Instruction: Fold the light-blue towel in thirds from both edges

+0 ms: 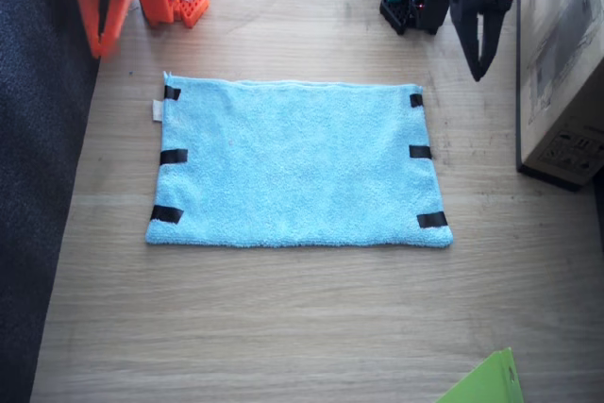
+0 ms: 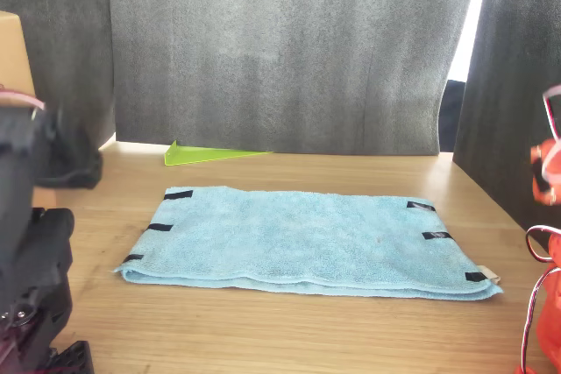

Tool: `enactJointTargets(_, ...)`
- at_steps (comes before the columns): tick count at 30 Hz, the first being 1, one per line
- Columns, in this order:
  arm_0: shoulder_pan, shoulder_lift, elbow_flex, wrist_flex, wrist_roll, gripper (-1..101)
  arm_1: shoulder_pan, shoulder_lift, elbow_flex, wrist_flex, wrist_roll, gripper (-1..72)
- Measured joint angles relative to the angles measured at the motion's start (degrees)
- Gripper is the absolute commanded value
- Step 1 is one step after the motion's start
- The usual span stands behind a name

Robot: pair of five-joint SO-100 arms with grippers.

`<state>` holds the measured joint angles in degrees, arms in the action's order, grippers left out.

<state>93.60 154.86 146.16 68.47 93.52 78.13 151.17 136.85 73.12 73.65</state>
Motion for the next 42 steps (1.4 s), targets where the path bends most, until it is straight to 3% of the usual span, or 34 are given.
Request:
enactJointTargets(7,-2.4,-21.7,-16.8,1.3,-0.2,0,4.6,-26.8,-19.1,1.9,-1.8,1.3)
enactJointTargets(15,-3.6,-31.0,-18.3,0.6,-0.2,0,13.3,-50.3,-27.6,6.7,-3.4,0.4)
enactJointTargets(17,-3.6,-31.0,-17.3,-0.1,-0.2,0,15.6,-52.6,-27.7,7.3,-3.4,3.9)
enactJointTargets(18,-3.6,-31.0,-16.9,-0.4,-0.2,0,16.4,-53.4,-27.8,7.6,-3.4,0.0)
enactJointTargets(21,-3.7,-31.1,-15.9,-1.1,-0.2,0,17.8,-55.3,-28.0,8.0,-3.1,0.0)
enactJointTargets(30,-5.2,-36.7,-16.9,-1.1,-1.4,0,17.0,-53.4,-28.0,5.7,-0.6,0.6)
enactJointTargets(38,-7.2,-39.1,-17.4,-1.5,-1.4,0,16.5,-62.0,-28.0,4.3,0.0,4.2)
enactJointTargets(42,-7.4,-39.6,-17.0,-2.1,-2.4,10,16.5,-63.6,-28.0,3.4,0.0,6.8)
